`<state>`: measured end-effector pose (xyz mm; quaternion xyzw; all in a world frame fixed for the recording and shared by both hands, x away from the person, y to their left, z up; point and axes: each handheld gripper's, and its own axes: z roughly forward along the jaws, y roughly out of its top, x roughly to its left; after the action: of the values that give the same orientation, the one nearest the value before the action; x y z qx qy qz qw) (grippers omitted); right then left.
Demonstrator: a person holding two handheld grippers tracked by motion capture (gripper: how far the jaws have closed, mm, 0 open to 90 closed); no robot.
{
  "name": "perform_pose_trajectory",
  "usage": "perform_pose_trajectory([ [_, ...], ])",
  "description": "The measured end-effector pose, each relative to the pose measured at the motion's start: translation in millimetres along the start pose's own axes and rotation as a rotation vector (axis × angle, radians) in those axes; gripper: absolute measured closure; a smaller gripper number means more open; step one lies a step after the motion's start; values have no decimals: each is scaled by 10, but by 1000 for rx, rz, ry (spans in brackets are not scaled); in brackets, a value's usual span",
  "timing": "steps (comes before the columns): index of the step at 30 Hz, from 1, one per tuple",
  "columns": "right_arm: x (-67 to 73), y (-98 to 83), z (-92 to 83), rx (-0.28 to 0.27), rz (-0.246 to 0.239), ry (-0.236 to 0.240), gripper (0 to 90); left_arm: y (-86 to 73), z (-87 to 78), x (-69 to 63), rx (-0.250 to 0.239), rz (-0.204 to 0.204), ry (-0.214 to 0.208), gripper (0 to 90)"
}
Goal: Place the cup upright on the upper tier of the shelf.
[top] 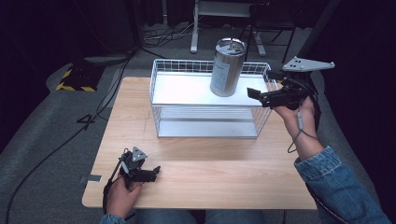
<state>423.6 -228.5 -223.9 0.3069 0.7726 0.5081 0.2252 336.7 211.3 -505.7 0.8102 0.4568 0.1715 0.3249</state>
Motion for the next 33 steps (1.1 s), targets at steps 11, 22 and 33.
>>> perform_pose_trajectory([
  [11,54,-275,-173,34,-26,-15,73,0,0,0,0,0,0,85],
  [22,97,-595,-237,95,-22,-14,72,0,1,0,-1,1,0,85],
  [33,88,-992,-170,148,13,-16,76,0,1,0,-1,1,0,85],
])
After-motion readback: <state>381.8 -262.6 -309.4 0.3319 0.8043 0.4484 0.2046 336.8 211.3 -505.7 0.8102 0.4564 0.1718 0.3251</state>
